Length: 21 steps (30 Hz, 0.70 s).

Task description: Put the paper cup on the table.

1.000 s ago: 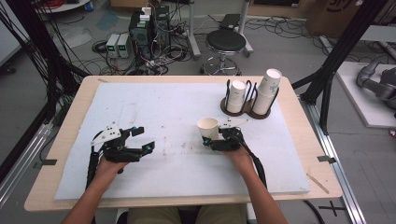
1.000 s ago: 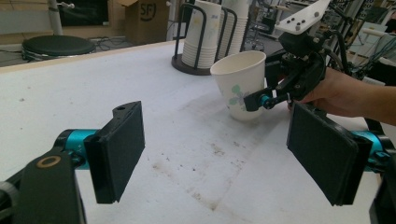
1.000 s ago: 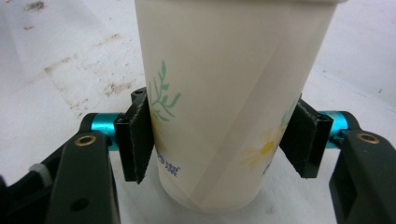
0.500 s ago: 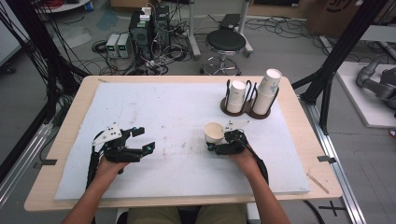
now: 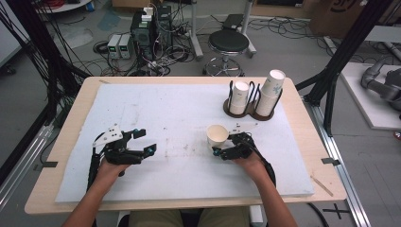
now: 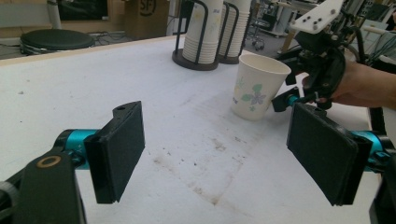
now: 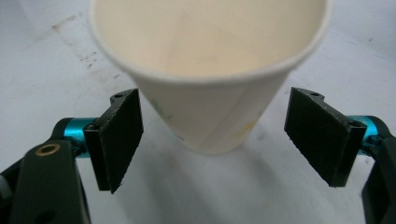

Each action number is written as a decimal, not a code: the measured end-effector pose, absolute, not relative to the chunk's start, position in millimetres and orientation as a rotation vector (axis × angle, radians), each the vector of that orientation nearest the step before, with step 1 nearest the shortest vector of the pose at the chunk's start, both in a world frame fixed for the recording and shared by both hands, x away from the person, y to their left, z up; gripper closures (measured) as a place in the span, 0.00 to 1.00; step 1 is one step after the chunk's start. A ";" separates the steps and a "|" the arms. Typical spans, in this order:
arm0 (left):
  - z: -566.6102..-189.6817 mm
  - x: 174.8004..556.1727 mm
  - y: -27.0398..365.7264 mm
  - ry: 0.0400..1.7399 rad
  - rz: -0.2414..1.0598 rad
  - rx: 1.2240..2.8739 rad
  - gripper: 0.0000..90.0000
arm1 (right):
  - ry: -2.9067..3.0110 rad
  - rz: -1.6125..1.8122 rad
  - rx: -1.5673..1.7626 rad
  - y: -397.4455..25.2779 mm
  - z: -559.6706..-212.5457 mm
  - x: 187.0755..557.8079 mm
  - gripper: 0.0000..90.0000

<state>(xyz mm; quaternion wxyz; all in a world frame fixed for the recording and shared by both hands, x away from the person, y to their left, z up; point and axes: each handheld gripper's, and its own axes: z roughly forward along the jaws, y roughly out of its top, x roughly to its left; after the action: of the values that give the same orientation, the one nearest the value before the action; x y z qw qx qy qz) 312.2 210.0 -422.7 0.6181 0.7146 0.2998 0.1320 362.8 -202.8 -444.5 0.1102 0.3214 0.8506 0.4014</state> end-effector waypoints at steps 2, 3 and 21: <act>-422.8 312.5 211.2 0.699 0.308 1.639 0.21 | 2.495 1.190 0.934 -208.7 -441.6 357.8 0.22; -422.6 312.7 211.9 0.705 0.314 1.635 0.19 | 2.495 1.193 0.926 -212.6 -440.3 354.8 0.22; -419.6 311.1 227.5 0.732 0.352 1.575 0.17 | 2.178 1.369 0.945 -277.8 -411.1 293.7 0.22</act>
<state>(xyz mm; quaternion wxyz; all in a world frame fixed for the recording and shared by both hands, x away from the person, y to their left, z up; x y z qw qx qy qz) 311.1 227.5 -419.6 0.6324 0.6885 0.3199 0.1541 293.7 -277.8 -411.1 0.1992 0.3378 0.7788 0.4896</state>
